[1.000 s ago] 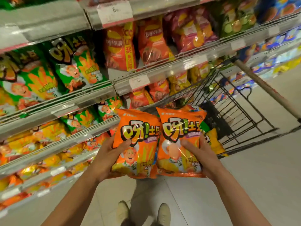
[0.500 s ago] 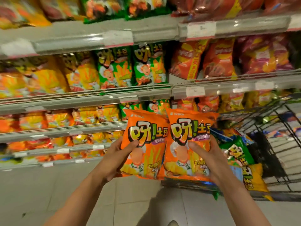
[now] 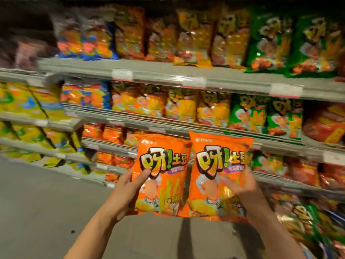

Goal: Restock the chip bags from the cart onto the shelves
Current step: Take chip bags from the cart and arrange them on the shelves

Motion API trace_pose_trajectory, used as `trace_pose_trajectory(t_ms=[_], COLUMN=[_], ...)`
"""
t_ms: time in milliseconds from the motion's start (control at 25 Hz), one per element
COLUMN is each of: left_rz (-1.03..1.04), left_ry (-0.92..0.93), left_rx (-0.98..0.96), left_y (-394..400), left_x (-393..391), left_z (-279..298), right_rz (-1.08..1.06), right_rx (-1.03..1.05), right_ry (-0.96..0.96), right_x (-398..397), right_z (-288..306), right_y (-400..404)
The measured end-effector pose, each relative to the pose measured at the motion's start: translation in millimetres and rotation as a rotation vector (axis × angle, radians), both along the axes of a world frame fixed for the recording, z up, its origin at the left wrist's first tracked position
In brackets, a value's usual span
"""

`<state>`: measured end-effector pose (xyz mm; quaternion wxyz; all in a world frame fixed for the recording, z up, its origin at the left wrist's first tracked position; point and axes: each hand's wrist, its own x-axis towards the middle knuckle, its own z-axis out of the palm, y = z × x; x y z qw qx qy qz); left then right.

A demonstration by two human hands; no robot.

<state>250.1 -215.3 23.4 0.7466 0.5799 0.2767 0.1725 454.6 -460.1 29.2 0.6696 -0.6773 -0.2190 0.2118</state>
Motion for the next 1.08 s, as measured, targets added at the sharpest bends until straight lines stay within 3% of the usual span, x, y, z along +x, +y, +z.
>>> trace_pose_trajectory(t_ms=[200,320,640,1080], left_rz=[0.096,0.097,-0.034,-0.085], left_ry=[-0.106,-0.147,-0.212,-0.218], left_rx=[-0.065,-0.078,0.159,0.225], left_y=[74.5,107.5,189.5,331.5], left_x=[-64.9,-67.4,13.7,107.2], left_z=[12.7,29.9,102.1,170.8], right_rz=[0.173,0.151,0.047,-0.047], right_rx=[0.030,0.023,0.041,0.066], right_ry=[-0.044,-0.071,-0.142,-0.154], right_x=[-50.2,-54.6,-4.2,78.8], right_z=[19.5,39.8,119.0,171.8], right_y=[87.3,125.2,195.6,321.3])
